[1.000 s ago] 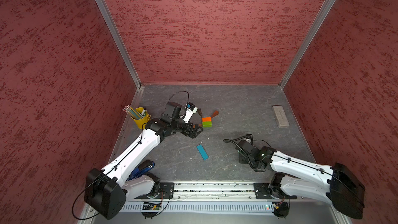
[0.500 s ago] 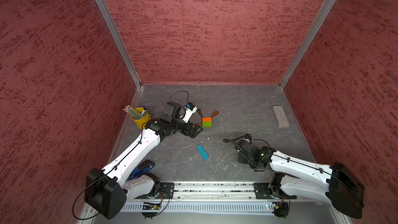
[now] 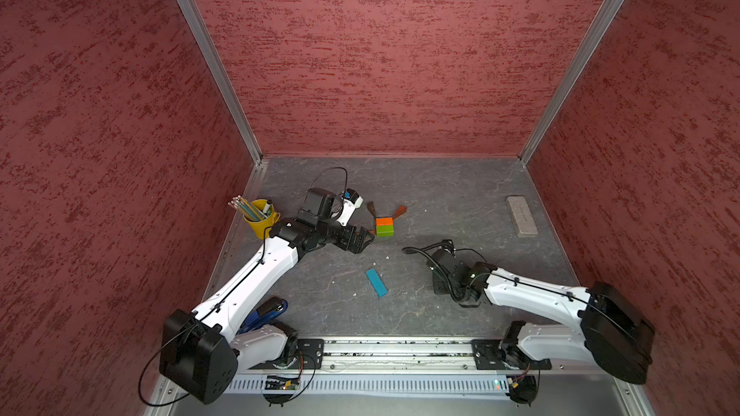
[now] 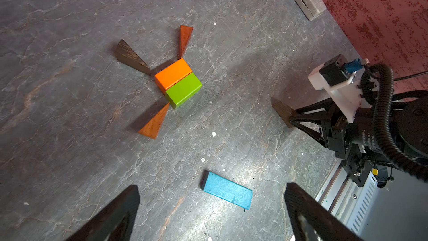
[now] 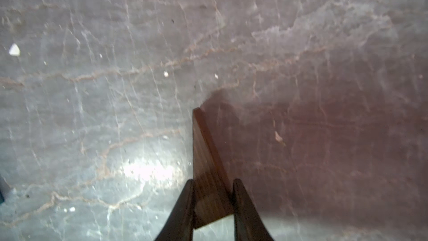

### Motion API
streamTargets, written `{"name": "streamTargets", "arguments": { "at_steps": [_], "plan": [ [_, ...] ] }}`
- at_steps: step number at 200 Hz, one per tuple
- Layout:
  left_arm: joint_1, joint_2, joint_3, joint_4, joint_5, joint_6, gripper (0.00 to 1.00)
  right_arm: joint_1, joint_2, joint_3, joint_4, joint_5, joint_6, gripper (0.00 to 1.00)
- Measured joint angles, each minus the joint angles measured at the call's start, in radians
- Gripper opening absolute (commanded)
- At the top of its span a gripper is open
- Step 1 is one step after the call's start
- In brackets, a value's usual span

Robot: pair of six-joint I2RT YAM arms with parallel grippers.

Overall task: Assemble a small pinwheel with building blocks
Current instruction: Pick up the building block from the center of the board, then assemble the building block at the center of the board.

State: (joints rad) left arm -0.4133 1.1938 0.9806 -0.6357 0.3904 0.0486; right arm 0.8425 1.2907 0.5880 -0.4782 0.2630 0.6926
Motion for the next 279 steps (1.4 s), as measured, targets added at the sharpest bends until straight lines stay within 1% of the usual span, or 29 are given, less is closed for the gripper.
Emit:
{"name": "streamTargets", "arguments": {
  "at_steps": [30, 43, 61, 76, 92, 120, 149, 175, 205, 279],
  "plan": [
    [0.020, -0.001, 0.000, -0.001, -0.002, -0.004, 1.00, -0.066, 0.033, 0.028, 0.037, -0.012, -0.137, 0.14],
    [0.028, -0.001, 0.000, -0.003, -0.002, -0.011, 1.00, -0.096, 0.049, 0.058, 0.054, -0.018, -0.224, 0.14],
    [0.049, -0.003, 0.000, -0.016, 0.004, -0.024, 1.00, -0.127, 0.079, 0.122, 0.095, -0.033, -0.372, 0.17],
    [0.090, -0.003, -0.001, -0.030, 0.023, -0.052, 1.00, -0.142, 0.109, 0.177, 0.133, -0.044, -0.493, 0.19],
    [0.157, -0.006, -0.017, -0.034, 0.065, -0.090, 1.00, -0.159, 0.145, 0.229, 0.176, -0.077, -0.629, 0.19],
    [0.269, -0.032, -0.093, -0.029, 0.157, -0.168, 1.00, -0.171, 0.226, 0.296, 0.230, -0.150, -0.832, 0.20],
    [0.311, -0.046, -0.136, -0.027, 0.221, -0.209, 1.00, -0.183, 0.332, 0.368, 0.238, -0.197, -0.985, 0.20],
    [0.335, -0.048, -0.143, -0.012, 0.254, -0.216, 1.00, -0.195, 0.403, 0.424, 0.238, -0.215, -1.081, 0.20],
    [0.357, -0.048, -0.152, -0.005, 0.271, -0.217, 1.00, -0.210, 0.430, 0.448, 0.238, -0.223, -1.138, 0.20],
    [0.372, -0.048, -0.152, 0.008, 0.293, -0.217, 1.00, -0.216, 0.447, 0.448, 0.236, -0.226, -1.173, 0.19]
  ]
}}
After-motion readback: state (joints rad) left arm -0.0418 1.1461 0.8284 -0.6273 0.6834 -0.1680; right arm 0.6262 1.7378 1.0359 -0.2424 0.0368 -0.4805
